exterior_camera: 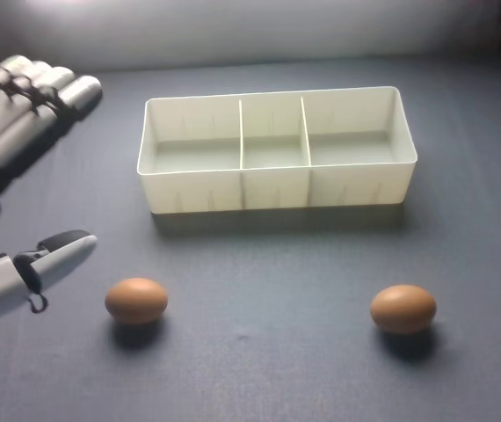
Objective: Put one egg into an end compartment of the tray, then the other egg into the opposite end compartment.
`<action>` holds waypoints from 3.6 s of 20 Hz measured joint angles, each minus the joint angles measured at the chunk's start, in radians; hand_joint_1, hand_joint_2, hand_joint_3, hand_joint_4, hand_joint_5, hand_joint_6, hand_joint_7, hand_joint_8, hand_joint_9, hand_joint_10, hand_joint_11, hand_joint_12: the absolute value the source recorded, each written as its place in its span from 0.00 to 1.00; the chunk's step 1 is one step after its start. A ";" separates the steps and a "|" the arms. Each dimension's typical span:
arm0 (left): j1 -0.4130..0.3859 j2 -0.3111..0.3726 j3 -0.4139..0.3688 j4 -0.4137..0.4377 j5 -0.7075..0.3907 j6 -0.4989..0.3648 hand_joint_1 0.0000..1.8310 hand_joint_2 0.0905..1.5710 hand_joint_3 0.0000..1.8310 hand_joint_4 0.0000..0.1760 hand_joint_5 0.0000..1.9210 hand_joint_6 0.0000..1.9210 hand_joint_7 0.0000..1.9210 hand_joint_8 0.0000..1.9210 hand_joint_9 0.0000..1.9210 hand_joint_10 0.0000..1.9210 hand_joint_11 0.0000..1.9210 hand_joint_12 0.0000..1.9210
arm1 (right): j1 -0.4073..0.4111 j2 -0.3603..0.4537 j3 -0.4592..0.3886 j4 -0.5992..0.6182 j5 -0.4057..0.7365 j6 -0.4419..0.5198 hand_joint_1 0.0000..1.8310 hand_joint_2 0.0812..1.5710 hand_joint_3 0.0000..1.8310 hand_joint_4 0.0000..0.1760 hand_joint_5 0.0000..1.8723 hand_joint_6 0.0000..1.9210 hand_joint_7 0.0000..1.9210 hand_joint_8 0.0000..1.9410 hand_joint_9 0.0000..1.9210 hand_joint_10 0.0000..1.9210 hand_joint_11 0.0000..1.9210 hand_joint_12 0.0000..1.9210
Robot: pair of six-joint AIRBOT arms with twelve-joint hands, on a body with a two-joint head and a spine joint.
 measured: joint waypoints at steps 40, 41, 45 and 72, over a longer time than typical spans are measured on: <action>-0.230 -0.144 0.138 0.174 0.581 -0.019 0.60 0.80 0.00 0.00 0.36 0.73 0.45 0.97 0.59 1.00 0.65 1.00 | 0.034 -0.059 0.030 -0.059 -0.291 -0.028 0.28 0.82 0.00 0.00 0.00 0.00 0.00 0.00 0.00 0.00 0.00 0.00; -0.250 -0.142 0.138 0.174 0.571 -0.011 0.60 0.79 0.00 0.00 0.38 0.71 0.48 0.99 0.59 1.00 0.66 1.00 | 0.034 -0.059 0.030 -0.056 -0.291 -0.027 0.28 0.82 0.00 0.00 0.00 0.00 0.00 0.00 0.00 0.00 0.00 0.00; -0.348 -0.139 0.154 0.167 0.566 0.029 0.60 0.77 0.00 0.00 0.40 0.68 0.49 0.99 0.60 1.00 0.65 1.00 | 0.034 -0.059 0.030 -0.057 -0.279 -0.026 0.26 0.82 0.01 0.00 0.00 0.00 0.00 0.00 0.00 0.00 0.00 0.00; -0.656 -0.341 0.378 -0.022 0.872 0.232 0.09 0.86 0.03 0.94 0.00 0.00 0.00 0.00 0.00 0.00 0.00 0.00 | 0.087 -0.092 0.074 -0.164 -0.357 0.061 0.30 0.79 0.00 0.00 0.00 0.00 0.00 0.00 0.00 0.00 0.00 0.46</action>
